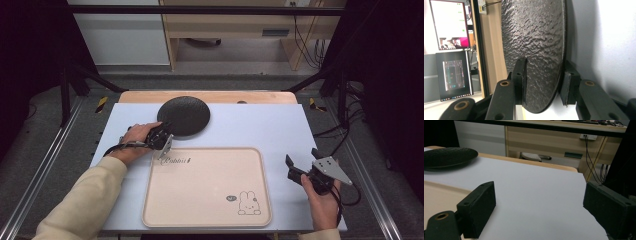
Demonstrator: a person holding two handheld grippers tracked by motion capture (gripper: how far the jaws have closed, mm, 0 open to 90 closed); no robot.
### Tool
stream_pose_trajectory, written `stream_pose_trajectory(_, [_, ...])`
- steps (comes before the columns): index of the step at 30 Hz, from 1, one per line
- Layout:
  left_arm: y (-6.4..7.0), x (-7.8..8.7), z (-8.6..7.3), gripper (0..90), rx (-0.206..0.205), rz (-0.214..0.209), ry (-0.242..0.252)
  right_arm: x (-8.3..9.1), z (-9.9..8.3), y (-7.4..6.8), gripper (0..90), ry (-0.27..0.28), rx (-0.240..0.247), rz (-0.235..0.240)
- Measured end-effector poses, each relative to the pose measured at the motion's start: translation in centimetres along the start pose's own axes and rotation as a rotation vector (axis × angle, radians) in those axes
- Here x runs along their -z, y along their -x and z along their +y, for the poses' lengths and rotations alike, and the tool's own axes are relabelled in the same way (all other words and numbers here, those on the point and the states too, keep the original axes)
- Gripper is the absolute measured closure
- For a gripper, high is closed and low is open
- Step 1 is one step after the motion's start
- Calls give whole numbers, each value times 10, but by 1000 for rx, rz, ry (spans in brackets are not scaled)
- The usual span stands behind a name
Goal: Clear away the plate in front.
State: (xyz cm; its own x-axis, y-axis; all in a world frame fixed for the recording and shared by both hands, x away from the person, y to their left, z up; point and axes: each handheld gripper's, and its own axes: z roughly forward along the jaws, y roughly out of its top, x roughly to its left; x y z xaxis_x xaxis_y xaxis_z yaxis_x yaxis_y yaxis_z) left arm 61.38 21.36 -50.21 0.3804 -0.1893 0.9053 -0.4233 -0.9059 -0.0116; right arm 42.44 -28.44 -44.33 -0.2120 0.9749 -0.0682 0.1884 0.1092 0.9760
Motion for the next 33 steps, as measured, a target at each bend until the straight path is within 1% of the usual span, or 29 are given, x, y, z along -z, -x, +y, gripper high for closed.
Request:
stream_pose_trajectory(11, [-1, -4, 2, 625, -6, -1, 1, 0, 0, 0, 115, -1, 0, -2])
stream_pose_trajectory(12, [-1, -4, 3, 625, -18, 1, -1, 0, 0, 1, 115, -1, -1, -3])
stream_pose_trajectory(18, [-1, -7, 4, 644, -30, -8, 7, -1, 0, 0, 116, -2, -1, -2])
stream_pose_trajectory(19, [-1, -7, 4, 664, -30, -8, 7, -1, -1, 0, 116, -3, -1, -2])
stream_pose_trajectory(20, [0, -7, 4, 696, -34, -16, 6, -1, -1, 0, 116, -3, -1, -2])
stream_pose_trajectory(21, [0, -6, 4, 717, -52, -29, -7, -1, -1, 0, 116, -3, 0, -2])
stream_pose_trajectory(22, [1, -7, 4, 742, -35, -39, 4, -1, -1, 0, 116, -3, 0, -3])
stream_pose_trajectory(24, [1, -7, 4, 797, -34, -46, 5, -1, -1, 0, 116, -4, -2, -3])
stream_pose_trajectory(28, [1, -6, 5, 803, -38, -47, 1, -1, -1, 1, 117, -2, -1, -5])
stream_pose_trajectory(29, [0, -5, 5, 818, -35, -40, 6, -1, -1, 1, 117, -2, 0, -7])
stream_pose_trajectory(30, [-5, -3, 5, 827, -26, -29, 2, -1, -1, 1, 117, -2, -1, -8])
stream_pose_trajectory(31, [-5, -3, 5, 838, -26, -29, 2, -1, -1, 1, 118, -2, -1, -8])
stream_pose_trajectory(33, [-8, -1, 7, 843, -7, -28, 5, -1, -1, 1, 118, -2, -1, -8])
